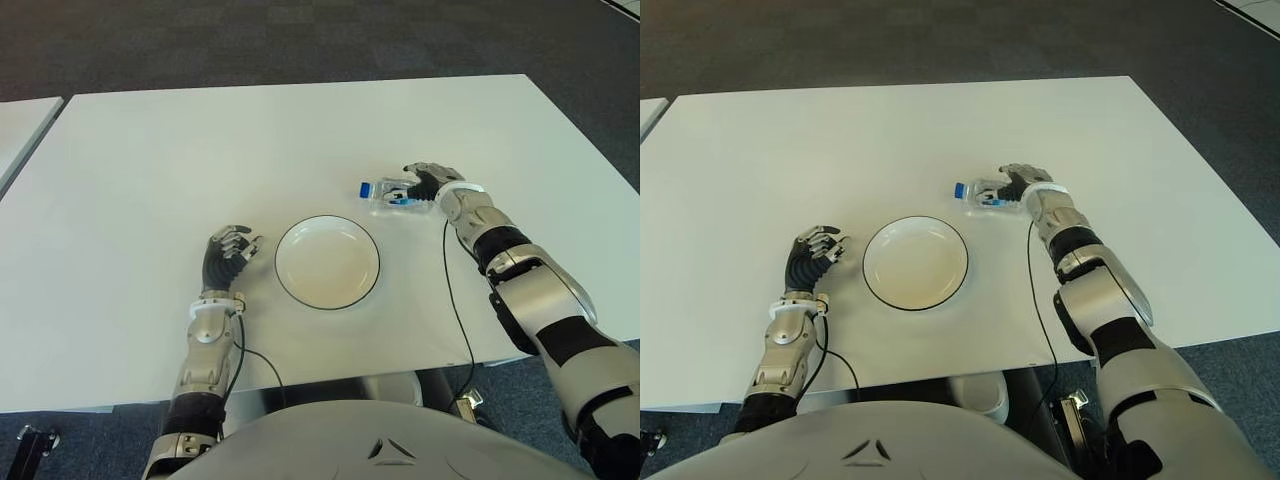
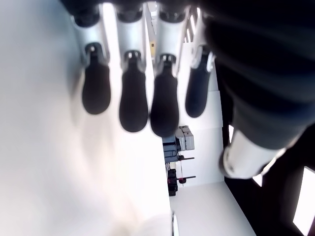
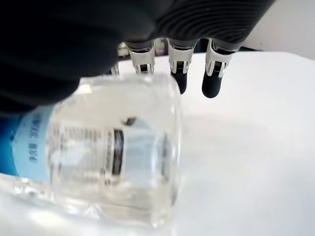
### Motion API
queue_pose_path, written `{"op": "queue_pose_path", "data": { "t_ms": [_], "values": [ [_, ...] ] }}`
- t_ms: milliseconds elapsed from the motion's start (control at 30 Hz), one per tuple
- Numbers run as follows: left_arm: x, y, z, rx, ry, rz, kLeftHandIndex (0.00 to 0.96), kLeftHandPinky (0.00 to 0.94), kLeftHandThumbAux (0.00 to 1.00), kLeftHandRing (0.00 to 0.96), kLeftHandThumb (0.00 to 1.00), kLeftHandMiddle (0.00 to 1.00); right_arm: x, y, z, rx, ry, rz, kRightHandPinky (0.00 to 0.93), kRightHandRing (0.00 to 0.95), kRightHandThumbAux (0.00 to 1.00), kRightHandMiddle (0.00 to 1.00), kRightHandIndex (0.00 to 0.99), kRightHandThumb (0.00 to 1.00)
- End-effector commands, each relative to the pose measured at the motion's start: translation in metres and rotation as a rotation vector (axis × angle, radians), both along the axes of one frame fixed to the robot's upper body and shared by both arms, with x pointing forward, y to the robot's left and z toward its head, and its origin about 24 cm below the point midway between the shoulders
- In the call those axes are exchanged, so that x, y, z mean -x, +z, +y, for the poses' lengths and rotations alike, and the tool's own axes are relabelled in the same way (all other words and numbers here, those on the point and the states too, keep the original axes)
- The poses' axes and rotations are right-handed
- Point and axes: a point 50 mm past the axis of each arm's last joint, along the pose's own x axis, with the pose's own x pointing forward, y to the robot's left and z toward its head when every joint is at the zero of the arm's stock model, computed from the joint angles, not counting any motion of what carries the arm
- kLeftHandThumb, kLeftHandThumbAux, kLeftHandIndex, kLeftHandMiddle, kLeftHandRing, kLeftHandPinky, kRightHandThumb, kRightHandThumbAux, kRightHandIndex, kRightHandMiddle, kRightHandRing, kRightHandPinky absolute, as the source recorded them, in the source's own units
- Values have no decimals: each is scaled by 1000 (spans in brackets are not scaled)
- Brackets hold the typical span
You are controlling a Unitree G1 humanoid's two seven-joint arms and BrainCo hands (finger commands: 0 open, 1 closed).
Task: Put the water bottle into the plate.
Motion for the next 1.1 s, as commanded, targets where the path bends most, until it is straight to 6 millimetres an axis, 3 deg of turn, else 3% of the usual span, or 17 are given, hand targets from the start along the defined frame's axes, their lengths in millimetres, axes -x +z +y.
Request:
{"op": "queue_pose_path", "data": {
  "t_ms": [33,733,1100],
  "values": [
    [8,-9,3,0,28,48,433,637,715,658,702,670,4,-11,4,30,-5,68,0,0,274,0,0,646],
    [10,-9,3,6,31,44,434,625,714,645,703,660,29,-52,4,190,-5,236,0,0,380,0,0,685],
    [10,-9,4,-10,22,34,434,646,714,662,702,673,38,-64,5,321,55,285,0,0,433,0,0,639]
  ]
}}
